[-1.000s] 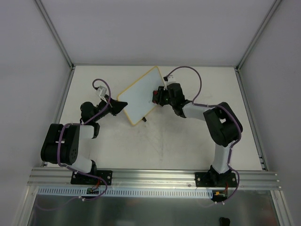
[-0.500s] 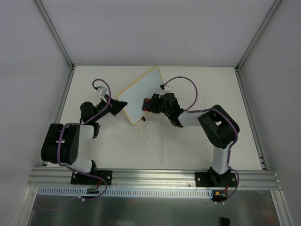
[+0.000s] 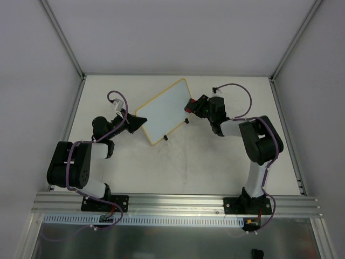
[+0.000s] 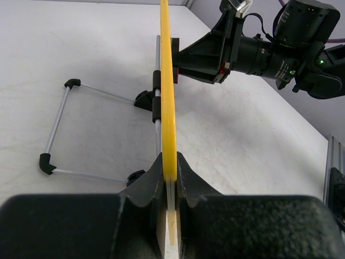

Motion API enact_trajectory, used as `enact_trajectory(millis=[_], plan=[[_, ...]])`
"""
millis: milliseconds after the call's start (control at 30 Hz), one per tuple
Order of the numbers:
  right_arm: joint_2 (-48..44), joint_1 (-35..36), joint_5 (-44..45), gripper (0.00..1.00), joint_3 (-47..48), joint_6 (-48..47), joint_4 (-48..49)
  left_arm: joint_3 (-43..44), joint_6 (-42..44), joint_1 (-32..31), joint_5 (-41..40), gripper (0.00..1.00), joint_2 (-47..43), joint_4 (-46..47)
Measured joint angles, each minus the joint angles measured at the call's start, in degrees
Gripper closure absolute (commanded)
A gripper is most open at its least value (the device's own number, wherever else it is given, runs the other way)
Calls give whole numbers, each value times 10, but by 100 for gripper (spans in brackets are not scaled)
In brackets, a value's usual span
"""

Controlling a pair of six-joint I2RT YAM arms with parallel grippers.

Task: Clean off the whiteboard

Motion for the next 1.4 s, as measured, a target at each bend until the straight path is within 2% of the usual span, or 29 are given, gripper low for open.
enact_trajectory(millis=[233,567,733,1033,1400], plan=[[1,7,5,100,13,0,-9,0,-2,0,2,100,0,0],[0,73,49,100,-30,31,21,0,-4,1,-2,100,0,0],[1,59,37,100,-52,54,43,0,-4,0,0,100,0,0],[21,-16,11,100,-52,75,64,0,-4,0,5,100,0,0],[20,42,33,100,-46,52,63,0,-4,0,4,100,0,0]])
